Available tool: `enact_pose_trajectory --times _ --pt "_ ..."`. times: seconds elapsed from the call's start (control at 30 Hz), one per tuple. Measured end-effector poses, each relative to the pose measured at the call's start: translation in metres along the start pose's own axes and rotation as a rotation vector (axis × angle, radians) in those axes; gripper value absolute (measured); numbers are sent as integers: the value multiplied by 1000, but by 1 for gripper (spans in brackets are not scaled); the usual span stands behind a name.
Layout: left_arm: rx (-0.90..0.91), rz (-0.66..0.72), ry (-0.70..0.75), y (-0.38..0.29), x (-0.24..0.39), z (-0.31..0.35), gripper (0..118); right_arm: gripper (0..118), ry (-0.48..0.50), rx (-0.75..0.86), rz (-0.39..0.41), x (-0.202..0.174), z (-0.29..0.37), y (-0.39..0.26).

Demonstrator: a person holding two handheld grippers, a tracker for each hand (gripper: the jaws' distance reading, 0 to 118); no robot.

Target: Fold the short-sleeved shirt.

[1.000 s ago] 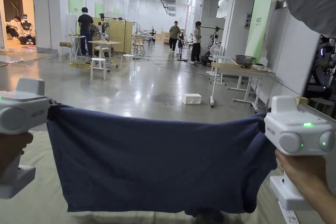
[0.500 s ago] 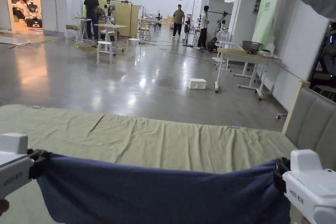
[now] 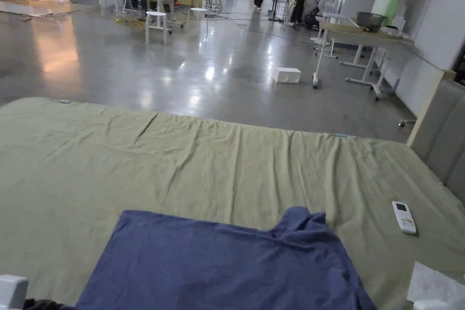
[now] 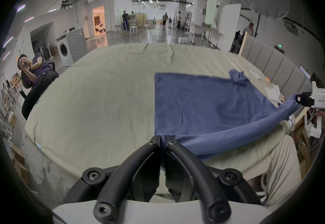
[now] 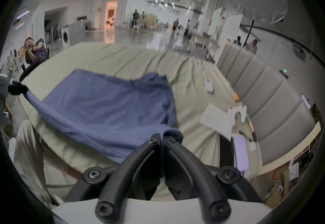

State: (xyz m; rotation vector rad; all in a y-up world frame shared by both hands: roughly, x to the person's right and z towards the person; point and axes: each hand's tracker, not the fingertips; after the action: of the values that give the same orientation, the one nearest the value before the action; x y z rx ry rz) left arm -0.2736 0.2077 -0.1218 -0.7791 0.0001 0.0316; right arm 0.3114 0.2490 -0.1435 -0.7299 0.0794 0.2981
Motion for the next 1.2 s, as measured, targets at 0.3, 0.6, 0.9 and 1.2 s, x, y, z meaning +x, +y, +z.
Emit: enact_pose_trajectory --times 0.3,0.6,0.9,1.2 --pt "-253 -68 8 -31 11 -48 5 3 52 -295 15 -13 -58 -72" --pt "-328 -58 24 -53 -1 -84 7 9 63 -379 37 -25 -90 -93" --pt "-150 -92 46 -11 11 -63 67 81 -17 -187 -22 -15 -58 -30" --pt "315 -82 80 82 63 -26 66 85 -103 368 -205 -13 -14 71"
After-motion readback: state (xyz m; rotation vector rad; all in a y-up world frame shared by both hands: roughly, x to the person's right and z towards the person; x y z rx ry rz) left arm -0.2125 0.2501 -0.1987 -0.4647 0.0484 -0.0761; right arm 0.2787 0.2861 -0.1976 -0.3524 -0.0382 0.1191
